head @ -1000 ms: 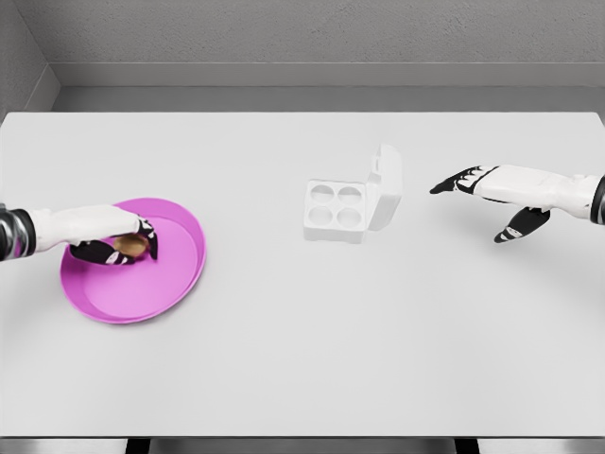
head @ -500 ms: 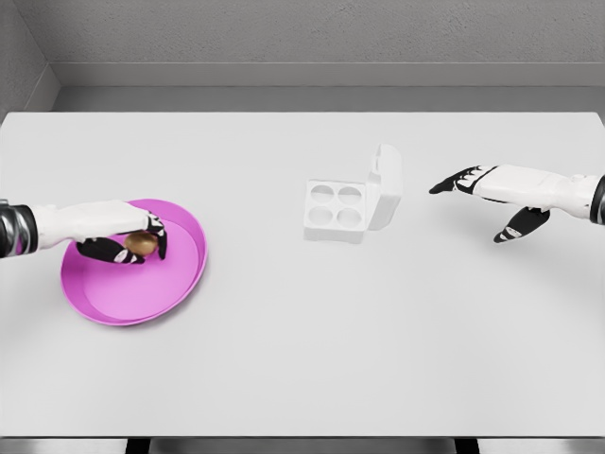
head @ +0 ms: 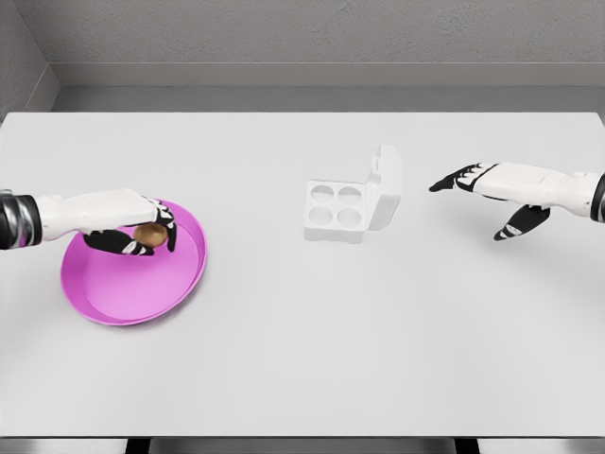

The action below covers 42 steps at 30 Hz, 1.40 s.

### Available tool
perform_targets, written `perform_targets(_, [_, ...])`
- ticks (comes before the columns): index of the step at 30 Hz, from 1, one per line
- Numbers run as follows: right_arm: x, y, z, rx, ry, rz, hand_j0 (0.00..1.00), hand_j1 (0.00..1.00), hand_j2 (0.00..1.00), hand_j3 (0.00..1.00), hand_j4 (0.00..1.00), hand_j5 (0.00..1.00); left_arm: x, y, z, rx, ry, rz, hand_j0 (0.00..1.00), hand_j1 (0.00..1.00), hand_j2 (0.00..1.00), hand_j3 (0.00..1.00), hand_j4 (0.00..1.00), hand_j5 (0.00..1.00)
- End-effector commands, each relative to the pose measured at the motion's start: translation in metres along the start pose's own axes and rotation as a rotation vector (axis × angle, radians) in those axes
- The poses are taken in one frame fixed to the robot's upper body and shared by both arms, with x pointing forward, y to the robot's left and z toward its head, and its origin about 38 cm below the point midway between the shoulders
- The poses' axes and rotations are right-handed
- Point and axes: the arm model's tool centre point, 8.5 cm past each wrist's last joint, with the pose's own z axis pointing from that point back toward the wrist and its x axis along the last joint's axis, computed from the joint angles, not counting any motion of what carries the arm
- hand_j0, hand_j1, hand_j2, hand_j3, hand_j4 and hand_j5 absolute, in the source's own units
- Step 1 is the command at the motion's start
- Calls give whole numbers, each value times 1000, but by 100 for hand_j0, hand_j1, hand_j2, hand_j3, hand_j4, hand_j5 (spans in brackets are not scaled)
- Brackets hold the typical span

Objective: Pack egg into the box and close the box lid

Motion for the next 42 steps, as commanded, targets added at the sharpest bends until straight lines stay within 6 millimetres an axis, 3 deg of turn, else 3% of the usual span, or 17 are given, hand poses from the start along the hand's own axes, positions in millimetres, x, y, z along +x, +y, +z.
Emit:
perform_targets(1, [0, 0, 0, -3, 0, -6, 100, 100, 100, 100, 100, 100, 7, 2, -2, 5, -18, -9, 42, 42, 42, 42, 42, 42])
perform_targets(42, [5, -1, -8, -14, -21, -8, 100, 100, 100, 100, 100, 100, 40, 28, -26, 62, -128, -70, 41, 41, 41, 41, 41, 41])
